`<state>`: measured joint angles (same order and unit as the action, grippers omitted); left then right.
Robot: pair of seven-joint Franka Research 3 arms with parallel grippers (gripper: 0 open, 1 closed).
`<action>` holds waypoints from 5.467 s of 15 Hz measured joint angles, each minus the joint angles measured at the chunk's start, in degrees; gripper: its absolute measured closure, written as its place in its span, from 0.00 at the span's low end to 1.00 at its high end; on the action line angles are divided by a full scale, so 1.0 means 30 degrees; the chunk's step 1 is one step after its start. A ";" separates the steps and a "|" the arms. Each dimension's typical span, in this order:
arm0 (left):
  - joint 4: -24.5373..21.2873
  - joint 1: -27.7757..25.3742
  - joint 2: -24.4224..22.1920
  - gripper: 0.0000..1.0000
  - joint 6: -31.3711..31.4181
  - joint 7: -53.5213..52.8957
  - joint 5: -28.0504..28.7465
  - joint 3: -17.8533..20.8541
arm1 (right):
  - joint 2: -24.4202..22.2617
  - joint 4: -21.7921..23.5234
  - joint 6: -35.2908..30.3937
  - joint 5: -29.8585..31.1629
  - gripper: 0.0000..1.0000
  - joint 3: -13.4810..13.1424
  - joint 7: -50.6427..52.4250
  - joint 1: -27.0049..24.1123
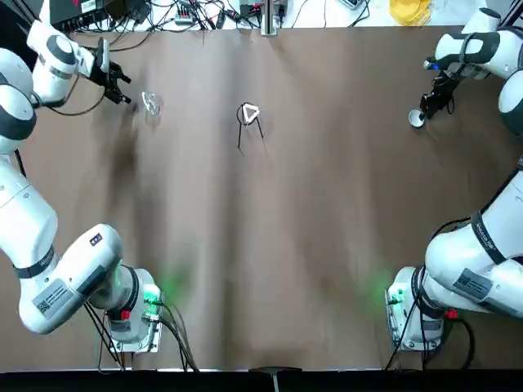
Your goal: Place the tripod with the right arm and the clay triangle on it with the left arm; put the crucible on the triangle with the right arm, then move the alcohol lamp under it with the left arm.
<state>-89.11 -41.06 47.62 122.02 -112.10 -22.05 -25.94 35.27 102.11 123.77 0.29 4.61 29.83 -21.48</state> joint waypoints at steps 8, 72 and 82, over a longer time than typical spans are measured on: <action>0.0016 -0.0036 0.1392 0.00 -0.0404 -0.2393 -0.2250 0.0481 | 0.0442 -0.0001 0.0469 -0.0009 0.74 0.0047 -0.0004 0.0010; -0.4620 0.8806 0.3277 0.15 0.1716 -1.1955 -1.5094 -0.2777 | 0.1378 -0.5293 0.4799 -0.4961 0.90 0.5170 -2.5917 1.6159; -0.4661 0.8817 0.3140 0.01 0.1739 -1.1986 -1.5221 -0.2771 | 0.1386 -0.5332 0.5284 -0.4908 0.61 0.5080 -2.5855 1.6196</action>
<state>-103.09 -14.61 57.04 127.24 -148.06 -67.72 -34.25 39.43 86.11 139.62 -14.44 19.85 -47.74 27.11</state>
